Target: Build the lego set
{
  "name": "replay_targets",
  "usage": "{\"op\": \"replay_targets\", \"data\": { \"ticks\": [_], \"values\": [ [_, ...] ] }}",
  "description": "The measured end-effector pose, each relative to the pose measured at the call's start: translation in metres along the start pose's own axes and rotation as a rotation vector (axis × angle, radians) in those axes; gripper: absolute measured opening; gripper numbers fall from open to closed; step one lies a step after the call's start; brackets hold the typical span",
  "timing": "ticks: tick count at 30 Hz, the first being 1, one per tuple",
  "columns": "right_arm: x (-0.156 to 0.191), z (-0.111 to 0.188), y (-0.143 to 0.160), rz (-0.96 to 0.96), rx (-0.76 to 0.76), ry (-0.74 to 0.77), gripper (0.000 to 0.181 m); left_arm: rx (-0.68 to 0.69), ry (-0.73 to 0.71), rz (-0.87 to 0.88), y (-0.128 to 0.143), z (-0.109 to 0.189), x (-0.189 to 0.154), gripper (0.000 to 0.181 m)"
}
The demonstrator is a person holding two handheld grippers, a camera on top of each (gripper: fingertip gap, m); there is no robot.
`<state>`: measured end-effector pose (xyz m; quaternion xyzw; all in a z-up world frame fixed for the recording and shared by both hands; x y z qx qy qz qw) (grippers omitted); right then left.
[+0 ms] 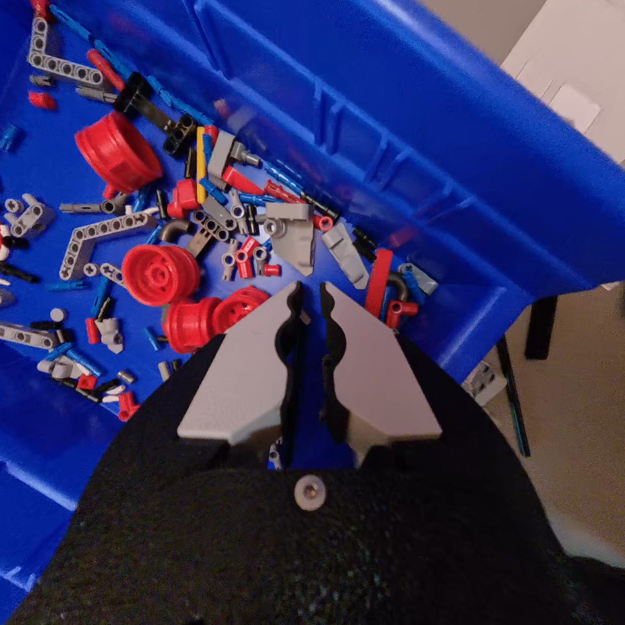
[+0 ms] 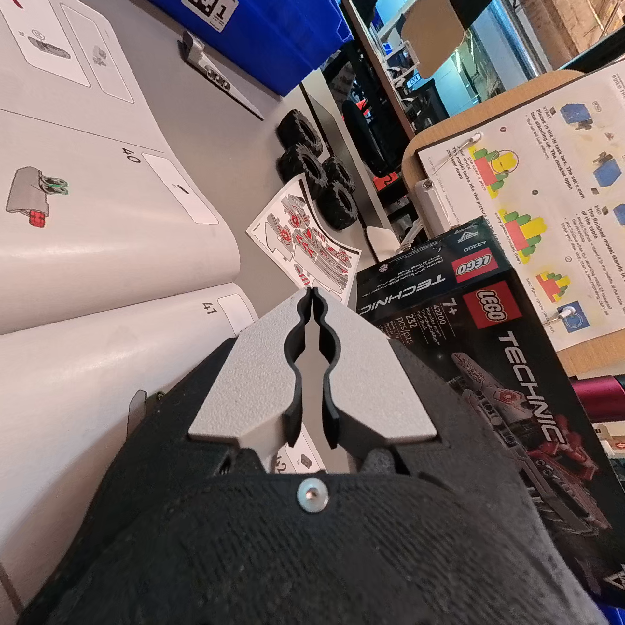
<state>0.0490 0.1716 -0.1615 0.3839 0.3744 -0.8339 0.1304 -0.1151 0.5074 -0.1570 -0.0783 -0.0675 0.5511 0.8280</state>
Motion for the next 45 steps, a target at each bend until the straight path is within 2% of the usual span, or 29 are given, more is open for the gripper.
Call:
{"op": "replay_targets", "data": {
  "ticks": [1,3,8,14,20,22,29,33,41,45],
  "values": [
    [0.0,0.0,0.0,-0.001,0.001,-0.004,0.0,0.007,-0.006,0.013,0.001,0.0,0.002,0.009],
    [0.001,-0.001,0.0,0.003,0.005,-0.005,0.0,0.023,-0.037,0.024,0.004,0.001,0.005,0.01],
    [0.0,-0.001,0.0,0.001,0.005,-0.005,0.0,-0.076,0.084,0.004,-0.005,0.005,-0.007,0.011],
    [0.001,-0.001,0.001,0.001,0.008,-0.013,0.0,-0.062,0.095,0.043,-0.009,0.001,-0.009,0.014],
    [0.001,-0.001,0.002,-0.003,0.011,-0.018,0.0,-0.107,0.124,0.09,-0.011,0.005,-0.009,0.015],
    [0.001,-0.002,0.002,0.0,0.012,-0.019,0.0,-0.066,0.101,0.086,-0.011,0.0,-0.009,0.016],
    [0.003,-0.002,0.001,0.006,0.014,-0.026,0.0,-0.059,0.122,0.073,-0.013,-0.003,-0.011,0.014],
    [0.002,-0.001,0.001,0.012,0.014,-0.023,0.0,-0.1,0.116,0.05,-0.015,0.003,-0.013,0.013],
    [0.003,-0.002,0.0,0.013,0.014,-0.032,0.0,-0.041,0.1,0.054,-0.014,-0.004,-0.012,0.01],
    [0.004,-0.002,0.001,0.017,0.018,-0.034,0.0,-0.04,0.023,0.067,-0.011,-0.003,-0.005,0.008]
  ]
}}
Point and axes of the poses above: each gripper's, where its closed fingertips meet, z back along the fingers, y out of its underside, x = y × z across the jaws, the point moved 8 cm from there along z, back along the fingers, and after that the axes turned 14 degrees about x, right-handed, at the moved point
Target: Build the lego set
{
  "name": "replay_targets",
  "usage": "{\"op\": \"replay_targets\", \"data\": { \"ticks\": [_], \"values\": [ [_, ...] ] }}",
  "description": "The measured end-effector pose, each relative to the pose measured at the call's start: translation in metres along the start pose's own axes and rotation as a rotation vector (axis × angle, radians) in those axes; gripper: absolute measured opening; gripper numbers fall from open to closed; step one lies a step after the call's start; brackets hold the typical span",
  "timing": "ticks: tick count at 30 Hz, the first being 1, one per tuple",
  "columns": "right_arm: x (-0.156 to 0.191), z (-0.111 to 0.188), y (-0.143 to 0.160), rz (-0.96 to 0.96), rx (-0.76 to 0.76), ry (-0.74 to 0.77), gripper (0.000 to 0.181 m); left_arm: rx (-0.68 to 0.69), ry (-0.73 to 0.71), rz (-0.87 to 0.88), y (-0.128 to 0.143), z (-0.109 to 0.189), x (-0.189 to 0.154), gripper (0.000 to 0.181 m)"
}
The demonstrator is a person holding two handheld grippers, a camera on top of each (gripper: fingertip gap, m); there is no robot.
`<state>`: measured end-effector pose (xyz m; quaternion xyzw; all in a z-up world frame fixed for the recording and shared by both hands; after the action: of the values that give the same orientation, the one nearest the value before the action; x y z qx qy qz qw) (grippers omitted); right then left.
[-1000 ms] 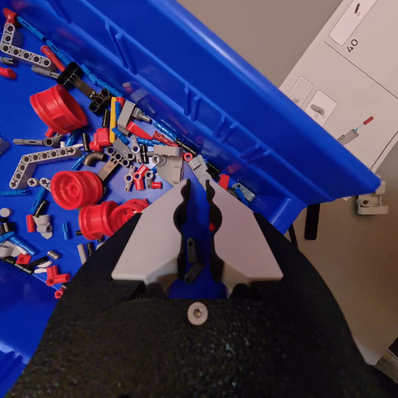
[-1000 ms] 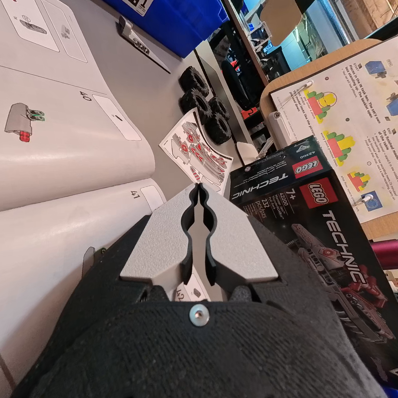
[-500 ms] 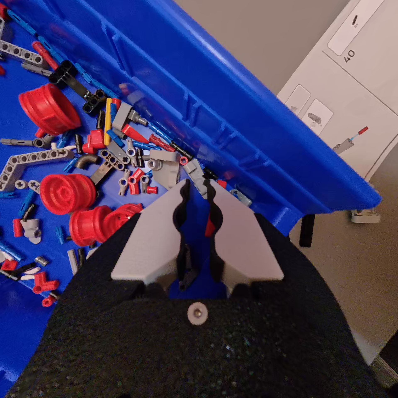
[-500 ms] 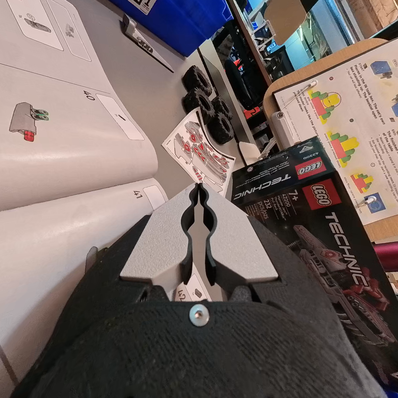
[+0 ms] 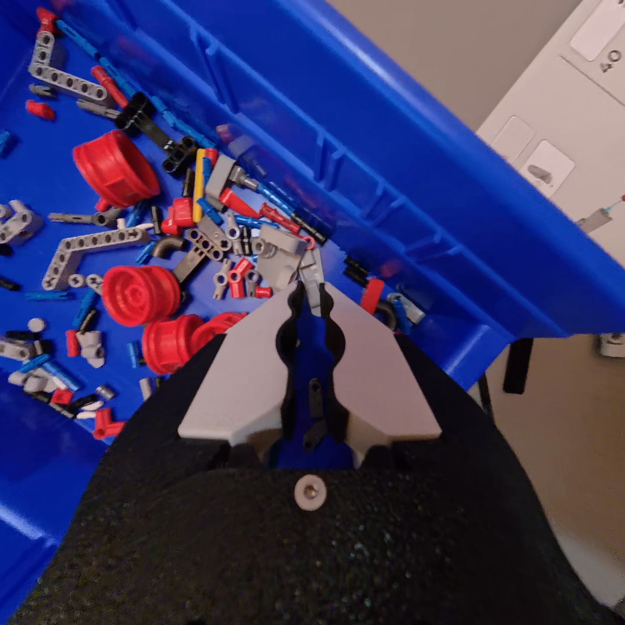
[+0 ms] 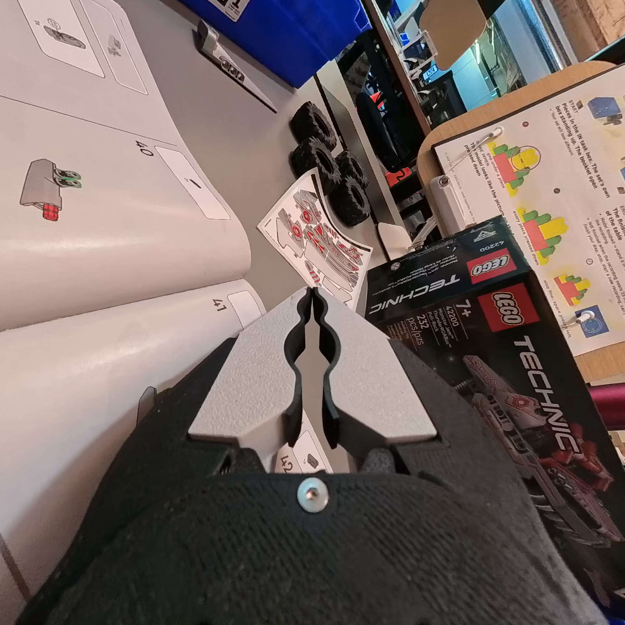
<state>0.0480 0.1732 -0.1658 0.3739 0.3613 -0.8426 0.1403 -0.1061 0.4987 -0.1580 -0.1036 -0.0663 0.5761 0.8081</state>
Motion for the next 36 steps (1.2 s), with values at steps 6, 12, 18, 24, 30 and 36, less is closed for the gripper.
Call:
{"op": "replay_targets", "data": {
  "ticks": [6,12,18,24,30,36],
  "values": [
    [0.0,0.0,0.0,-0.002,-0.002,-0.001,0.0,-0.012,-0.051,-0.035,0.002,0.002,0.005,0.005],
    [-0.002,0.002,-0.001,-0.007,-0.009,-0.004,0.0,-0.089,-0.072,-0.118,0.002,0.011,0.003,0.005],
    [0.0,0.007,-0.004,-0.044,-0.033,-0.143,0.0,-0.339,-0.211,-0.189,0.002,0.057,-0.003,0.005],
    [0.017,0.041,-0.01,-0.035,-0.13,-0.586,0.003,-0.549,-0.391,-0.579,-0.018,0.099,-0.076,0.004],
    [0.038,0.083,-0.018,0.076,-0.253,-0.66,0.0,-0.481,-0.216,-1.052,-0.035,0.057,-0.188,0.005],
    [0.044,0.103,-0.013,0.057,-0.326,-0.73,0.0,-0.286,-0.117,-1.31,-0.023,0.01,-0.239,0.004]
  ]
}}
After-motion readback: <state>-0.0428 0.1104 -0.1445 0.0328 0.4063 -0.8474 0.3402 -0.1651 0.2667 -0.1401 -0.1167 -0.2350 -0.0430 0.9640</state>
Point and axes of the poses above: each gripper's, where its closed fingertips meet, z back along the fingers, y out of its underside, x = y × z across the jaws, the point moved 8 cm from there along z, back along the fingers, and after that the axes turned 14 degrees about x, right-handed, at the moved point
